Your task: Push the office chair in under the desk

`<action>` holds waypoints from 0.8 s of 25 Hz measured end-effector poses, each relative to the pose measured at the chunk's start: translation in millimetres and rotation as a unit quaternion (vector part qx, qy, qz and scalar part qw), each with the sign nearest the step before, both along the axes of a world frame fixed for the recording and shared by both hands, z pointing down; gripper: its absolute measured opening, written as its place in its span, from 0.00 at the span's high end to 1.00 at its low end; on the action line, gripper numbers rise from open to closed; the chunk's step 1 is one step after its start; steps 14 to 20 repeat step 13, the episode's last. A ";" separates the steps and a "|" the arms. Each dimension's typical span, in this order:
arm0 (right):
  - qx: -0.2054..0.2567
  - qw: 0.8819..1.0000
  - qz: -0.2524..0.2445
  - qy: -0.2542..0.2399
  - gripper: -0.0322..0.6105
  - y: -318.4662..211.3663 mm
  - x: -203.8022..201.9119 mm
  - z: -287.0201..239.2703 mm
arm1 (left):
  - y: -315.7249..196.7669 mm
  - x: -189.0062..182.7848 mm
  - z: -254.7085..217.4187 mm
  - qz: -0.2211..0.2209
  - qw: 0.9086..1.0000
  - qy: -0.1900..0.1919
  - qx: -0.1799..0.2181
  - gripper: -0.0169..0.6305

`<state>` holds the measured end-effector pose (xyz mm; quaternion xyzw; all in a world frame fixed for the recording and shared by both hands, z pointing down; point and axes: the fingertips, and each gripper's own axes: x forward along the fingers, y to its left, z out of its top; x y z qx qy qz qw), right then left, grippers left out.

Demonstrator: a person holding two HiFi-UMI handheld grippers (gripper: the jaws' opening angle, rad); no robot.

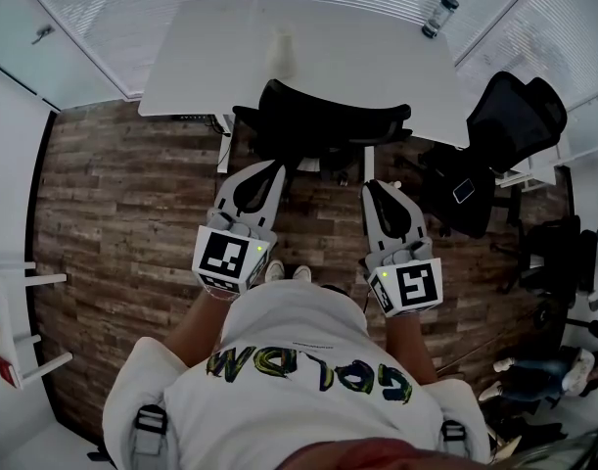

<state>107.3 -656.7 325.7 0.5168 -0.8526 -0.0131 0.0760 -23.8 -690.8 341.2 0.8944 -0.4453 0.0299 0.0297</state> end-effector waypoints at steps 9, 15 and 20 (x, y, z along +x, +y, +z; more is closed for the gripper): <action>0.000 1.000 0.000 0.000 0.90 2.3 -2.8 -1.9 | 2.8 -1.6 1.5 -0.001 1.000 -0.002 -0.004 0.95; 0.001 1.000 0.001 -0.002 0.90 2.3 -1.5 -2.5 | 3.9 -0.7 0.9 0.000 1.000 -0.003 -0.003 0.95; 0.001 1.000 0.001 -0.002 0.90 2.3 -1.5 -2.5 | 3.9 -0.7 0.9 0.000 1.000 -0.003 -0.003 0.95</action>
